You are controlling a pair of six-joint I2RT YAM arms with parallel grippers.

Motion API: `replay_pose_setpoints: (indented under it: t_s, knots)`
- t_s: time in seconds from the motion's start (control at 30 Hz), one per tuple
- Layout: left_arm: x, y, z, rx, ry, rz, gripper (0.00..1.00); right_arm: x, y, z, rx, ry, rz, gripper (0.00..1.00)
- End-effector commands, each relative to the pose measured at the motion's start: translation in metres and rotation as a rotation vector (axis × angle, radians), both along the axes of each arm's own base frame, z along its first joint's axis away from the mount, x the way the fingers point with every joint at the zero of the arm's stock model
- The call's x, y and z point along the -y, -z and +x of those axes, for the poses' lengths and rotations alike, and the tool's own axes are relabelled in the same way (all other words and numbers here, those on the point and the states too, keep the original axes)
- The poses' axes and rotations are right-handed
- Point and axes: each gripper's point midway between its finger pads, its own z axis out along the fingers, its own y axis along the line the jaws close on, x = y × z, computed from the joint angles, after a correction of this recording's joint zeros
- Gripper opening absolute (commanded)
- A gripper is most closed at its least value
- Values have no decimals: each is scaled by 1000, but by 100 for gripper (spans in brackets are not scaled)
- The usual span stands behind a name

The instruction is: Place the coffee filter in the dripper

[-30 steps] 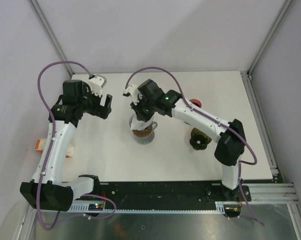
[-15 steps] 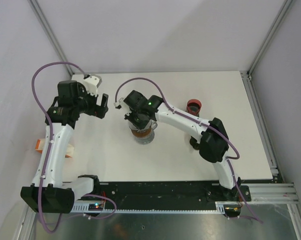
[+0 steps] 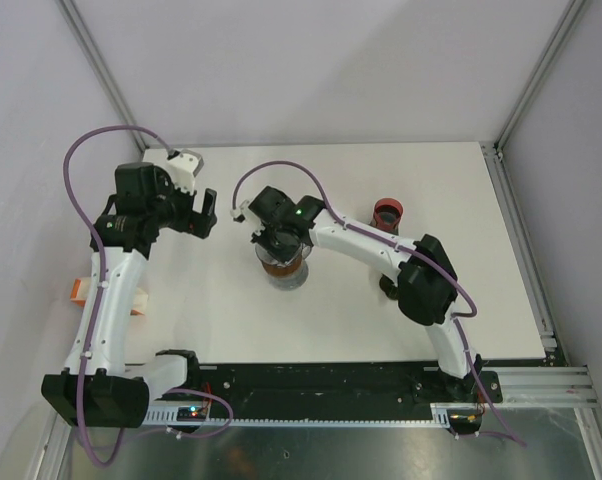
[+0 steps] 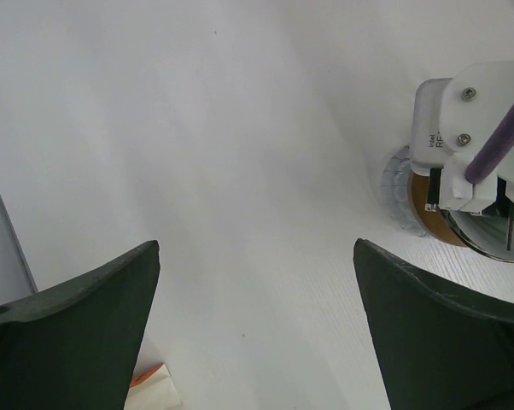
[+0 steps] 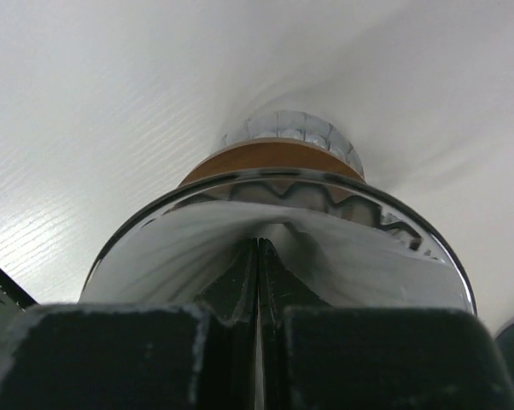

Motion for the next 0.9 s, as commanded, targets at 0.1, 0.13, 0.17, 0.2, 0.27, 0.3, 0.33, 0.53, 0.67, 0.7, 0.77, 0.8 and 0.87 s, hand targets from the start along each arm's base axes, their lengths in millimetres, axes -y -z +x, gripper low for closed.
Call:
replay_pose_setpoints:
  t_s: [0.1, 0.13, 0.17, 0.2, 0.27, 0.3, 0.33, 0.53, 0.67, 0.7, 0.77, 0.8, 0.87]
  knots:
    - [3, -11, -2, 44, 10, -23, 100, 4, 21, 3, -20, 22, -23, 0]
    - [3, -11, -2, 44, 12, -23, 100, 4, 21, 3, -21, 21, -24, 0]
    - [3, -10, -2, 42, 12, -24, 100, 4, 21, 3, -19, 21, -22, 0]
    - [3, -10, -2, 42, 13, -25, 100, 3, 21, 4, -18, 19, -22, 0]
    - [3, -10, -2, 40, 13, -25, 100, 3, 20, 5, -15, 18, -21, 0]
    - [3, -10, -2, 40, 13, -25, 100, 2, 18, 5, -14, 17, -18, 0]
    - [3, -10, -2, 41, 13, -24, 100, 1, 15, 5, -10, 15, -13, 0]
    - [5, -9, -2, 37, 21, -31, 100, -4, -16, 5, 44, -21, 28, 0]
    - [5, -10, -2, 39, 20, -29, 100, -5, -35, 1, 69, -58, 55, 0]
    - [4, -11, -2, 40, 20, -30, 100, -5, -39, 1, 77, -60, 61, 0]
    - [5, -11, -2, 42, 20, -30, 100, -4, -46, 1, 90, -63, 69, 0]
    - [4, -11, -2, 43, 19, -30, 100, -3, -49, 1, 97, -64, 72, 0]
    - [4, -12, -1, 44, 18, -28, 100, -2, -55, 1, 105, -68, 81, 3]
